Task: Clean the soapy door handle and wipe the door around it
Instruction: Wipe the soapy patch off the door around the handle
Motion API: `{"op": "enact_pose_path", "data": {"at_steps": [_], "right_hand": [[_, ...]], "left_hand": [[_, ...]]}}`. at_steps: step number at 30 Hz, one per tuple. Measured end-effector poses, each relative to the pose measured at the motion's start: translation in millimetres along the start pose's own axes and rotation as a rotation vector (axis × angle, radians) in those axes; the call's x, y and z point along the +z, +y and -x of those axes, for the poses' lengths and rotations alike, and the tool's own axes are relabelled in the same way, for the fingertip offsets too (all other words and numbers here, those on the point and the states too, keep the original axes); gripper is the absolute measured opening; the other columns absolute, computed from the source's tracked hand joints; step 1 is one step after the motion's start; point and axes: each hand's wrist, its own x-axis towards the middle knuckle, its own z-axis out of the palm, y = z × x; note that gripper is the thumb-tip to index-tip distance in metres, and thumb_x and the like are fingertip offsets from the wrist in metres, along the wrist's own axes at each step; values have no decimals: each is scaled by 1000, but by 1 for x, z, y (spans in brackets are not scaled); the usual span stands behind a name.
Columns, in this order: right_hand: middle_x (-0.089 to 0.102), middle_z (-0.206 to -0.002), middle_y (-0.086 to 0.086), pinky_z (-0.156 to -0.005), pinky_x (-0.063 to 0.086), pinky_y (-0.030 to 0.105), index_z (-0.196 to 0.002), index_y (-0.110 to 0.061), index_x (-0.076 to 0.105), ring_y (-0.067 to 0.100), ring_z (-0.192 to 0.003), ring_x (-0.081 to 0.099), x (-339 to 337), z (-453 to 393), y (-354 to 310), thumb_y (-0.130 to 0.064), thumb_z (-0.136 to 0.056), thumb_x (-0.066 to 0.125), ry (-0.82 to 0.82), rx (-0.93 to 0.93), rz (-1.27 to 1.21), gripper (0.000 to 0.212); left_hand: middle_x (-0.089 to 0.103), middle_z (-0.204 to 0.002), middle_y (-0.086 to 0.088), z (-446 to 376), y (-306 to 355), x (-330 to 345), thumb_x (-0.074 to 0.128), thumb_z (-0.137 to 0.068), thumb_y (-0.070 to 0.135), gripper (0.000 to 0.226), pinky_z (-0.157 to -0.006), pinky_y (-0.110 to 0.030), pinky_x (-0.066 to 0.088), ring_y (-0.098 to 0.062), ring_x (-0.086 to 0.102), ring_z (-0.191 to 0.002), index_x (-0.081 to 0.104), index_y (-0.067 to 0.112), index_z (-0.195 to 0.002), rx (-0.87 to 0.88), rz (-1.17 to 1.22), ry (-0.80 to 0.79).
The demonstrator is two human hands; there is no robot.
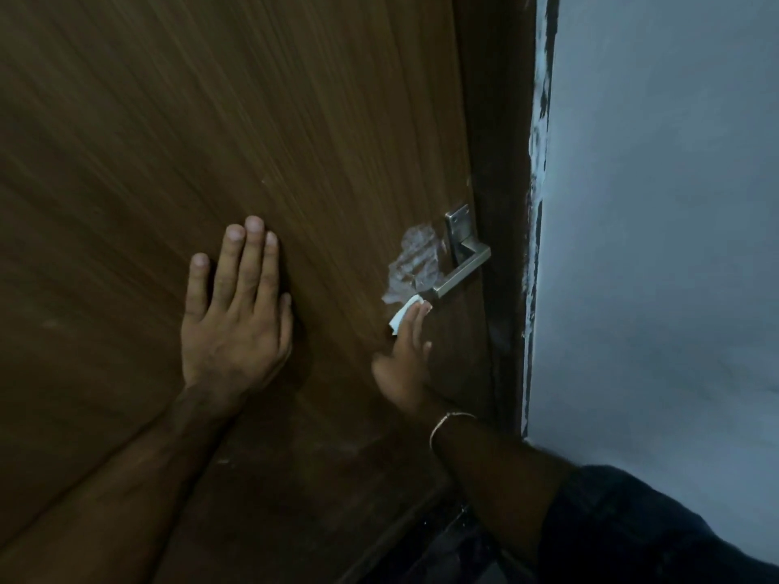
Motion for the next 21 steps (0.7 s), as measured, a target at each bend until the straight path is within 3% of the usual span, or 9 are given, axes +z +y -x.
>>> {"op": "enact_pose_path", "data": {"at_steps": [4, 8, 11, 15, 21], "right_hand": [[-24, -164, -5, -123, -5, 45, -157, -19, -16, 12, -153, -16, 5, 16, -8, -6, -82, 59, 32, -128, 153, 107], [-25, -164, -1, -125, -4, 50, -156, -16, -18, 15, -153, -15, -5, 17, -23, -10, -86, 59, 22, -22, 131, 104], [-26, -164, -2, -125, -5, 48, -156, -17, -17, 13, -152, -18, -2, 29, -32, -11, -87, 60, 32, -110, 217, 104], [-26, -164, -1, -125, -1, 50, -156, -15, -18, 14, -153, -17, -11, 27, -41, -11, -88, 59, 24, -47, 220, 103], [-26, -164, -3, -124, 2, 53, -156, -18, -19, 13, -153, -17, -6, 31, -46, -12, -85, 62, 38, -106, 254, 108]], "left_hand": [[2, -174, -10, 0, 2, -4, 32, -107, 36, 69, -129, -43, -9, -22, 1, -161, 10, 7, -165, -6, 9, -26], [0, -174, -10, -2, 1, -9, 34, -107, 36, 70, -129, -42, -11, -22, -3, -161, 8, 6, -165, -1, 16, -53], [5, -173, -12, -1, 3, -10, 36, -107, 34, 69, -130, -43, -7, -22, -2, -161, 12, 5, -164, -12, 19, -33], [9, -173, -12, -2, 3, -10, 37, -107, 34, 68, -130, -44, -3, -23, 4, -161, 14, 4, -164, -5, 0, -7], [5, -173, -11, -1, 1, -7, 32, -106, 36, 69, -130, -44, -6, -24, 4, -161, 12, 5, -164, -2, 23, -31]]}}
